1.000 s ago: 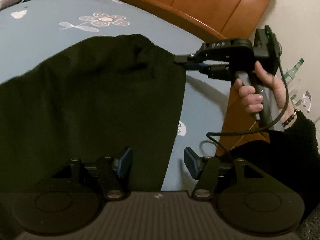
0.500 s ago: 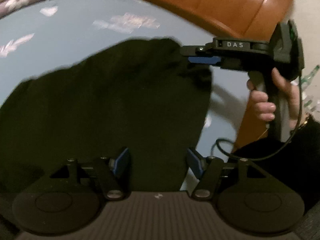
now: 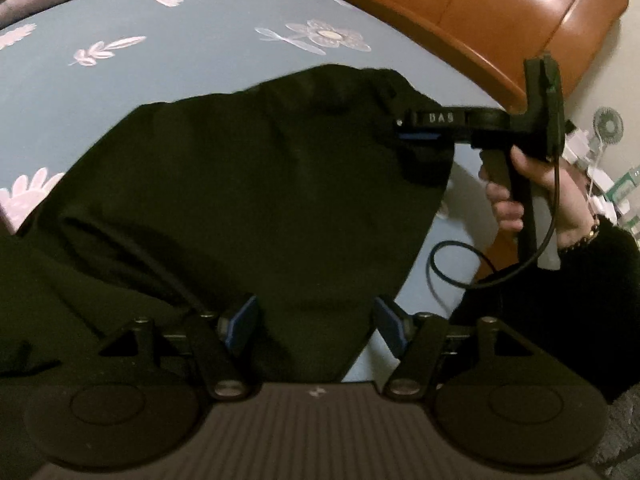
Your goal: Fold clothes
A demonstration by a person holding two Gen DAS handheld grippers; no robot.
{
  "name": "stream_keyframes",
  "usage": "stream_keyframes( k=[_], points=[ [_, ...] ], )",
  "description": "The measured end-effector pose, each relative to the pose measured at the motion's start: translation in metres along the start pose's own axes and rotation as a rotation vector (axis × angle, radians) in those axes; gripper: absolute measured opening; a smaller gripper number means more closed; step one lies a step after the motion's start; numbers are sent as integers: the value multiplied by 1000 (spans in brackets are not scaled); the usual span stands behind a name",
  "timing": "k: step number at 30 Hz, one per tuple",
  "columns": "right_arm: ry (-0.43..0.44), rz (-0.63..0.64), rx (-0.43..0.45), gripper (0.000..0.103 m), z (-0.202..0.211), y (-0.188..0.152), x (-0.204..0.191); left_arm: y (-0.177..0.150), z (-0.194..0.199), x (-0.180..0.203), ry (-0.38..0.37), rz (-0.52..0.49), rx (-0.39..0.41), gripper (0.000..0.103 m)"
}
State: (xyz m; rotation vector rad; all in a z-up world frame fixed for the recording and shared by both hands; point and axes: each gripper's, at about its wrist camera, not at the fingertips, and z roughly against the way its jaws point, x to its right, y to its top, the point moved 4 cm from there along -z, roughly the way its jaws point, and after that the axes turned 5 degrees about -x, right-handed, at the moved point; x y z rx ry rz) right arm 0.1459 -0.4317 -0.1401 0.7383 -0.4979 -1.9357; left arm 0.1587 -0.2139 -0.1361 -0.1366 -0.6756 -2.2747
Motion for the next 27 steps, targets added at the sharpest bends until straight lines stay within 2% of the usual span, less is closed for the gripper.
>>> stream_keyframes(
  k=[6,9,12,15,18,19,22,27],
  points=[
    [-41,46,-4,60,-9,2,-10,-25,-7,-1,-25,89,-118,66],
    [-45,50,-6,61,-13,4,-11,-27,12,1,6,81,-102,66],
    [-40,46,-7,65,-14,6,-13,-19,37,-5,66,87,-26,67],
    [-43,56,-9,69,-16,6,-16,-6,60,-29,169,150,54,66],
    [-55,79,-11,69,-18,6,-19,6,81,-59,257,220,99,63],
    [-56,82,-12,69,-18,6,-19,11,88,-69,285,232,105,63],
    [-48,73,-15,69,-18,7,-18,28,100,-94,362,248,110,45],
    [-37,63,-18,69,-17,8,-16,65,87,-119,407,272,45,41]
  ],
)
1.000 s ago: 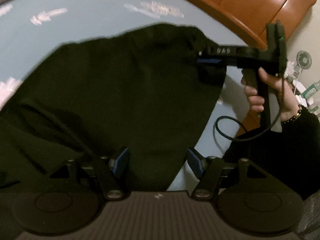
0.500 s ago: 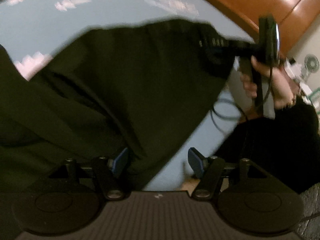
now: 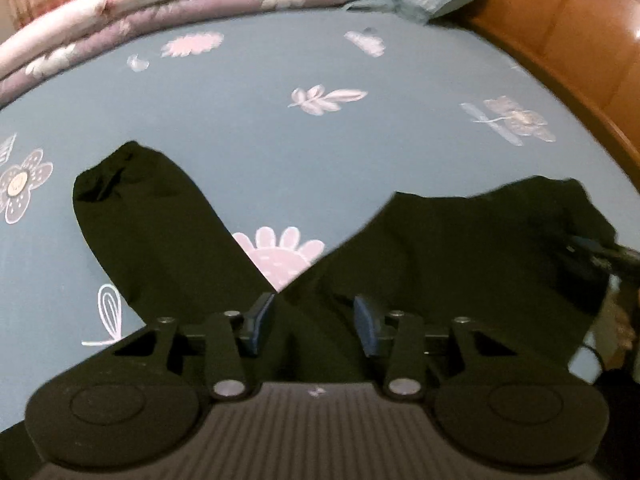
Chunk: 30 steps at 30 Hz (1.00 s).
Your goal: Fold clothes
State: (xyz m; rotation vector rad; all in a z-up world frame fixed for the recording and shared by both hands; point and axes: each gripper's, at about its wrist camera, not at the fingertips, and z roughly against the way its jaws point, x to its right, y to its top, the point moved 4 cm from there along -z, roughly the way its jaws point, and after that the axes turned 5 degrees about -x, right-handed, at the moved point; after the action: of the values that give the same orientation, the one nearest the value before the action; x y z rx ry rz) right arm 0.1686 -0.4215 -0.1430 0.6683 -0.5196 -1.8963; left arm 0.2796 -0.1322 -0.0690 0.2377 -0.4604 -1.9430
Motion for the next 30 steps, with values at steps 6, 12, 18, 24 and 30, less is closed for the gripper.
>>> stream_keyframes(
  k=[6,12,18,24,30],
  points=[
    [13,-3,-4,69,1,1,2,35,-49,-1,149,36,-118,41],
    [74,-23,22,69,9,4,5,18,-42,-3,97,36,-90,47],
    [109,34,113,69,36,7,-22,-34,-11,-29,-1,118,-57,68],
    [458,125,10,47,46,26,-114,-78,5,-69,72,165,-11,79],
    [596,259,-158,46,-5,42,-229,-93,11,-115,-13,325,50,82]
  ],
)
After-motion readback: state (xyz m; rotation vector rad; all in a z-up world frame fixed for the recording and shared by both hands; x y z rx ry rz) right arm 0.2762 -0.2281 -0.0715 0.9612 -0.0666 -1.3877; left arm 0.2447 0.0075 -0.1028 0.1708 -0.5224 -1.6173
